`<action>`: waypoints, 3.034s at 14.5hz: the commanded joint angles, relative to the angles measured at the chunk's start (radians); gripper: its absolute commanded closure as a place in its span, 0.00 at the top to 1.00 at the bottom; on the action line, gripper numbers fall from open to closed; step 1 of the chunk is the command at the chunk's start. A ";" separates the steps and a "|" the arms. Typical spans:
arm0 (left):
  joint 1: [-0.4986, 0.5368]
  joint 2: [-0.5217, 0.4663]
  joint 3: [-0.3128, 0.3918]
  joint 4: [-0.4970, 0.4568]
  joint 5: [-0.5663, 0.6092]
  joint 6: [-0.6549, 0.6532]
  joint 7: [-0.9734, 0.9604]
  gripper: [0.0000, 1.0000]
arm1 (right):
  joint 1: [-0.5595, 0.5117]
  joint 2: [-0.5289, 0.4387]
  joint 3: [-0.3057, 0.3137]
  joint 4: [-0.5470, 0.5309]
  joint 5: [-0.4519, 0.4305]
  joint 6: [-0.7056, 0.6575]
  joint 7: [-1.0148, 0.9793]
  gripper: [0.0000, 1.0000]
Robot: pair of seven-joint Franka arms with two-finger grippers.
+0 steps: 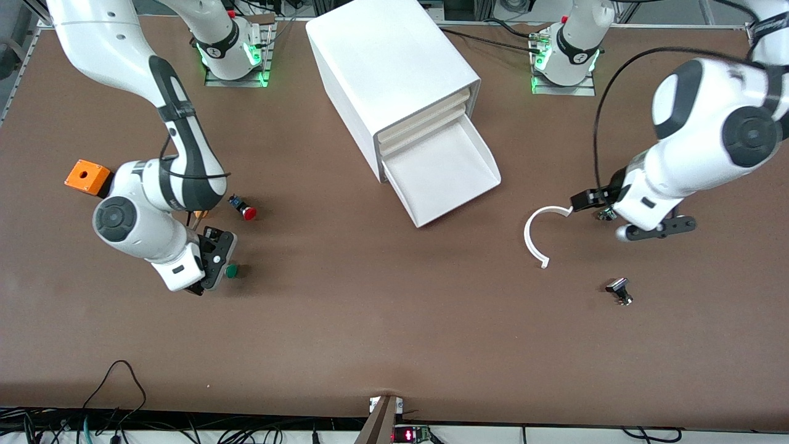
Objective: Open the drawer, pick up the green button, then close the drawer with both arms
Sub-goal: 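Set down the green button while the left gripper reaches the drawer, then push the drawer closed with the left gripper while the right gripper retracts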
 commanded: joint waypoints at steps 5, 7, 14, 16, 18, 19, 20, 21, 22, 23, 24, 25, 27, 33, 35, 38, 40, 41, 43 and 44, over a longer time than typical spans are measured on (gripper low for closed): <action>-0.151 0.076 -0.035 -0.179 -0.008 0.350 -0.342 1.00 | -0.012 -0.055 0.007 0.241 0.114 -0.349 -0.022 1.00; -0.211 0.131 -0.034 -0.179 -0.001 0.397 -0.442 1.00 | -0.012 -0.072 0.010 0.286 0.116 -0.428 -0.022 1.00; -0.288 0.274 -0.028 -0.167 -0.004 0.516 -0.615 1.00 | -0.010 -0.109 0.082 0.321 0.121 -0.430 0.221 1.00; -0.288 0.286 -0.022 -0.154 -0.004 0.541 -0.615 1.00 | -0.010 -0.109 0.099 0.315 0.113 -0.418 0.339 1.00; -0.292 0.300 -0.020 -0.153 -0.005 0.555 -0.619 1.00 | -0.010 -0.107 0.105 0.278 0.105 -0.393 0.472 1.00; -0.309 0.303 -0.022 -0.157 -0.004 0.562 -0.634 1.00 | -0.010 -0.110 0.105 0.260 0.105 -0.395 0.566 1.00; -0.318 0.303 -0.022 -0.165 -0.001 0.562 -0.660 1.00 | -0.012 -0.112 0.105 0.249 0.102 -0.410 0.690 1.00; -0.320 0.300 -0.026 -0.179 -0.001 0.558 -0.686 1.00 | -0.012 -0.116 0.104 0.228 0.102 -0.424 0.802 1.00; -0.331 0.293 -0.031 -0.193 -0.001 0.552 -0.703 1.00 | -0.012 -0.119 0.102 0.220 0.090 -0.433 0.897 1.00; -0.334 0.279 -0.032 -0.208 -0.001 0.546 -0.705 1.00 | -0.012 -0.129 0.102 0.218 0.063 -0.447 0.968 1.00; -0.334 0.267 -0.035 -0.223 -0.001 0.540 -0.708 1.00 | -0.012 -0.136 0.102 0.217 0.036 -0.456 1.010 1.00; -0.334 0.256 -0.042 -0.234 -0.002 0.536 -0.708 1.00 | -0.012 -0.150 0.101 0.215 0.018 -0.458 1.019 1.00; -0.328 0.216 -0.081 -0.286 -0.016 0.533 -0.710 1.00 | -0.038 -0.170 0.076 0.211 0.016 -0.461 1.016 1.00; -0.318 0.122 -0.186 -0.354 -0.079 0.478 -0.751 1.00 | -0.191 -0.294 0.065 0.188 -0.082 -0.533 1.007 1.00; -0.318 0.119 -0.216 -0.363 -0.094 0.478 -0.756 1.00 | -0.196 -0.368 0.065 0.186 -0.113 -0.618 1.004 1.00; -0.320 0.122 -0.249 -0.375 -0.117 0.480 -0.756 1.00 | -0.211 -0.461 0.065 0.131 -0.114 -0.651 0.995 1.00; -0.320 0.138 -0.255 -0.377 -0.157 0.483 -0.756 1.00 | -0.246 -0.489 0.065 0.103 -0.114 -0.650 0.923 1.00; -0.320 0.144 -0.264 -0.378 -0.172 0.484 -0.756 1.00 | -0.257 -0.489 0.064 0.108 -0.113 -0.659 0.886 1.00; -0.320 0.144 -0.273 -0.389 -0.217 0.486 -0.756 1.00 | -0.260 -0.482 0.039 0.131 -0.113 -0.659 0.858 1.00; -0.320 0.144 -0.282 -0.391 -0.226 0.486 -0.756 1.00 | -0.260 -0.482 0.036 0.132 -0.113 -0.659 0.857 1.00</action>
